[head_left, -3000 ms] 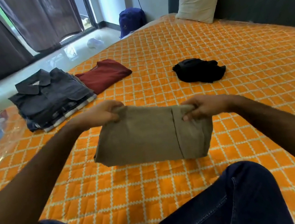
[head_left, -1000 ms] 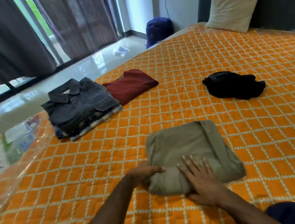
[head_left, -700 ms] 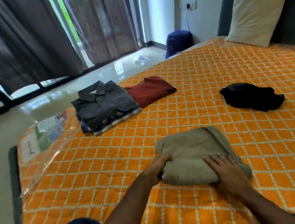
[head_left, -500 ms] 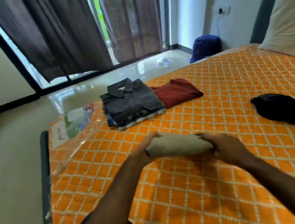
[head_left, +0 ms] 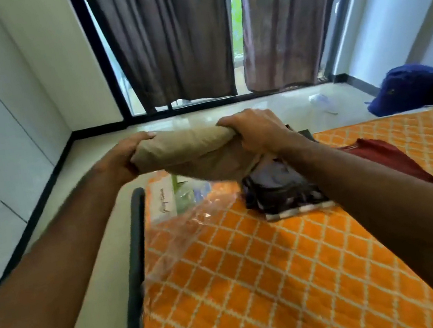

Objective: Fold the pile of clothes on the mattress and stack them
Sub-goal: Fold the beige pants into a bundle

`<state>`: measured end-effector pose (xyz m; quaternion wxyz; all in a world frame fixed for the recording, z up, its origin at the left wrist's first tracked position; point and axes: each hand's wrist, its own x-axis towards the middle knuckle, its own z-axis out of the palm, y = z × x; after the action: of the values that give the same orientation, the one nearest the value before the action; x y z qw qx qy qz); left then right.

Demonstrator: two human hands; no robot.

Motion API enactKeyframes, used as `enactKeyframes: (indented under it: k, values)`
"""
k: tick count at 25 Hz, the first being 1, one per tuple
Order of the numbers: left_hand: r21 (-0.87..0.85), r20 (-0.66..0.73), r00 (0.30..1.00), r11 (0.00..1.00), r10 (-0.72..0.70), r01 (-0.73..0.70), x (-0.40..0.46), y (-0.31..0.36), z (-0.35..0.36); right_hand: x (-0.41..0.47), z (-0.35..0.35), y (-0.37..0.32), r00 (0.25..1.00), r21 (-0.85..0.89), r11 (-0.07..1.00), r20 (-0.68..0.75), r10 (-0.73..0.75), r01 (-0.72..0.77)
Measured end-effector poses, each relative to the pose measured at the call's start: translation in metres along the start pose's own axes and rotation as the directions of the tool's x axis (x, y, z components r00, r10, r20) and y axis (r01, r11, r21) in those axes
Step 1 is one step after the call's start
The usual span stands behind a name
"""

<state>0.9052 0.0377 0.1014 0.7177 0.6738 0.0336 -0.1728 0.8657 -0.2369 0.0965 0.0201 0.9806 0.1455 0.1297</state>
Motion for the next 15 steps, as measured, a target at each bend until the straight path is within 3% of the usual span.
enactKeyframes:
  k: [2,4,5,6,7,8,10,12,15]
  values:
    - [0.095,-0.097,0.995,0.995,0.012,-0.002,0.031,-0.015,-0.023,0.02,0.03,-0.004,0.995,-0.064,0.996,-0.081,-0.063,0.058]
    - [0.295,-0.202,0.979,0.954,0.015,0.046,0.059,-0.055,-0.041,0.018,0.08,-0.011,0.994,-0.048,0.996,-0.075,-0.084,0.08]
    - [0.477,-0.289,0.955,0.874,0.061,0.088,0.071,-0.082,-0.045,0.011,0.113,-0.015,0.997,0.007,0.997,0.0,-0.072,0.072]
    - [0.689,-0.348,0.918,0.716,0.187,0.115,0.083,-0.111,-0.045,-0.001,0.148,-0.021,0.991,0.051,0.998,0.128,-0.046,0.04]
    - [0.865,-0.272,0.901,0.496,0.339,0.075,0.089,-0.14,-0.041,-0.017,0.184,-0.027,0.955,0.062,0.998,0.297,-0.01,-0.009]
    - [0.961,-0.096,0.91,0.276,0.403,-0.021,0.09,-0.168,-0.033,-0.033,0.214,-0.033,0.906,0.042,0.998,0.424,0.014,-0.035]
    - [0.979,0.202,0.968,-0.033,0.149,-0.2,0.087,-0.216,-0.016,-0.057,0.253,-0.042,0.89,0.042,0.997,0.454,0.044,-0.07]
    - [0.967,0.211,0.977,-0.14,-0.034,-0.214,0.085,-0.246,-0.008,-0.064,0.257,-0.044,0.921,0.086,0.994,0.388,0.035,-0.074]
    - [0.964,0.18,0.983,-0.206,0.046,-0.167,0.079,-0.246,0.013,-0.078,0.236,-0.027,0.945,0.212,0.977,0.32,-0.071,0.001]
